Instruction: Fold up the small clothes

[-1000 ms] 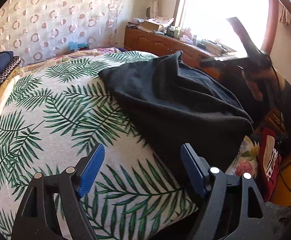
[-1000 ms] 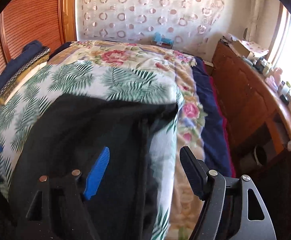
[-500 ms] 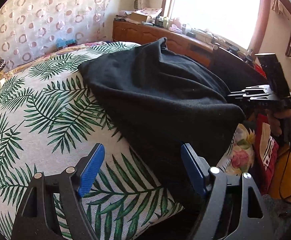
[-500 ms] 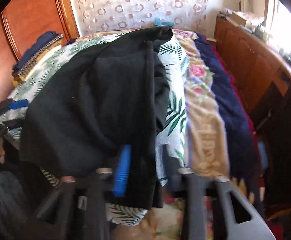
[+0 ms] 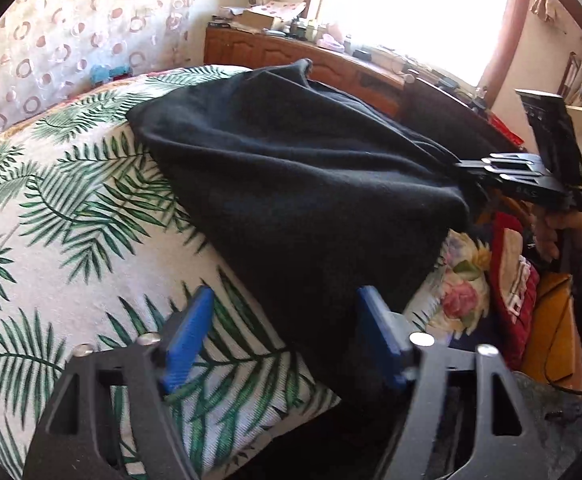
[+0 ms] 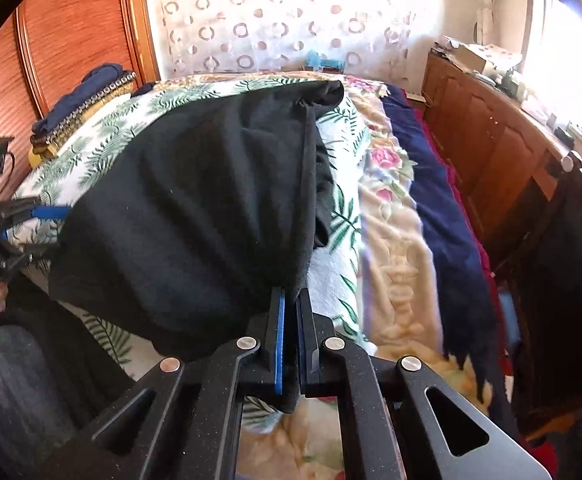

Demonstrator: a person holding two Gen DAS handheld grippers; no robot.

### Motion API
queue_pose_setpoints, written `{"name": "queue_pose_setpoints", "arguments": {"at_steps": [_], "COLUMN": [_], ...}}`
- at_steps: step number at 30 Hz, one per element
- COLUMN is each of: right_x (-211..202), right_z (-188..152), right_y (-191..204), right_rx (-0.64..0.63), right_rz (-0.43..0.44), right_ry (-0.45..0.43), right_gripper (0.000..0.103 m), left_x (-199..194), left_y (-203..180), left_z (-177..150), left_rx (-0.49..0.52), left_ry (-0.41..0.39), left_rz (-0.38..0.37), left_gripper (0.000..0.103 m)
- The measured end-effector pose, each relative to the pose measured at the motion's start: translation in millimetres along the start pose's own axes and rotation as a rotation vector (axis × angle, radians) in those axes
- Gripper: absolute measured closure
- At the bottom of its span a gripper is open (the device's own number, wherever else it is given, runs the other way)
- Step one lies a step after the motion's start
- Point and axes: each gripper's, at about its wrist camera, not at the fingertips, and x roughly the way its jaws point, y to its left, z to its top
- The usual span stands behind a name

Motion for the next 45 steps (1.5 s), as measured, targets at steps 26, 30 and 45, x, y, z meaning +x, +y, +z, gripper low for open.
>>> {"name": "queue_pose_setpoints", "arguments": {"at_steps": [26,30,45], "right_x": [-14,11,53], "right_z": [1,-3,-1], "right_y": [98,94,60], "right_rx": [-0.197,-0.234,-0.249], "right_rz": [0.104,0.029,-0.039], "right_ry": [-0.161,-0.103,-0.004], "right_gripper": [0.017,0.017,0.071], "left_x": [-54,-54,-56], "left_y": [-21,-9,1], "left_z": [117,123,130], "left_rx": [0.038,0.007,-0.002], "left_ry": [-0.238,-0.259,-0.284], "left_rz": [-0.062,-0.053,-0.006], "left_gripper": [0.098,0.098,0.098]}}
